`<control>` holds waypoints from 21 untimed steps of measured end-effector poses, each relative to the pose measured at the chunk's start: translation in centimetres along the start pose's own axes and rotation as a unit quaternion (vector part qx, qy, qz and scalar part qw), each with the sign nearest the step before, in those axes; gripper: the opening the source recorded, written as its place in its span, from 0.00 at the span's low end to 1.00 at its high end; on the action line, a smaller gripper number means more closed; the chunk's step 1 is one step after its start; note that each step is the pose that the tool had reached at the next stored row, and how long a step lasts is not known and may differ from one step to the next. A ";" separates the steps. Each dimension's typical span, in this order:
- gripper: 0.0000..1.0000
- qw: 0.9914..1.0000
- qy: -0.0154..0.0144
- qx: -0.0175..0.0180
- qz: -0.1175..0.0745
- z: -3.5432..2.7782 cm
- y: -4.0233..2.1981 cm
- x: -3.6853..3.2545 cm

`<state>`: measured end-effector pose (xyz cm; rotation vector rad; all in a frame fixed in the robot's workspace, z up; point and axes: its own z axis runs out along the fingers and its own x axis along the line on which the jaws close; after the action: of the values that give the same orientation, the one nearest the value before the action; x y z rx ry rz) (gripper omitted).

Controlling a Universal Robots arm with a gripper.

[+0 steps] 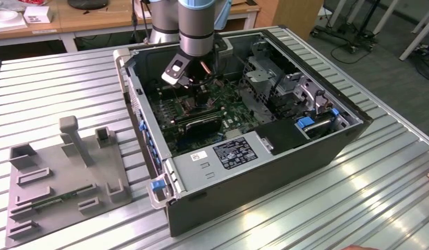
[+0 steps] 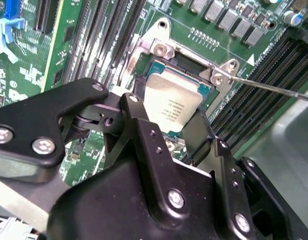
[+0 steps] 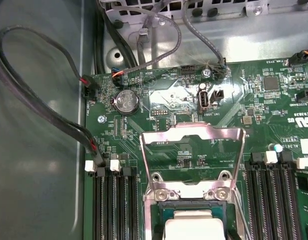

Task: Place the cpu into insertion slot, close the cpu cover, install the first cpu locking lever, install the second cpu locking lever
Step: 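Place the cpu into insertion slot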

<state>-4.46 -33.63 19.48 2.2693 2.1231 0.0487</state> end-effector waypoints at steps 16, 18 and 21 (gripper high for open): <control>0.55 1.000 0.000 0.000 0.000 0.06 0.02 0.00; 0.55 1.000 0.000 0.000 0.000 0.06 0.04 0.00; 0.55 1.000 0.000 0.000 0.000 0.06 0.09 0.01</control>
<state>-4.36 -33.63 19.42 2.2691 2.1233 0.0486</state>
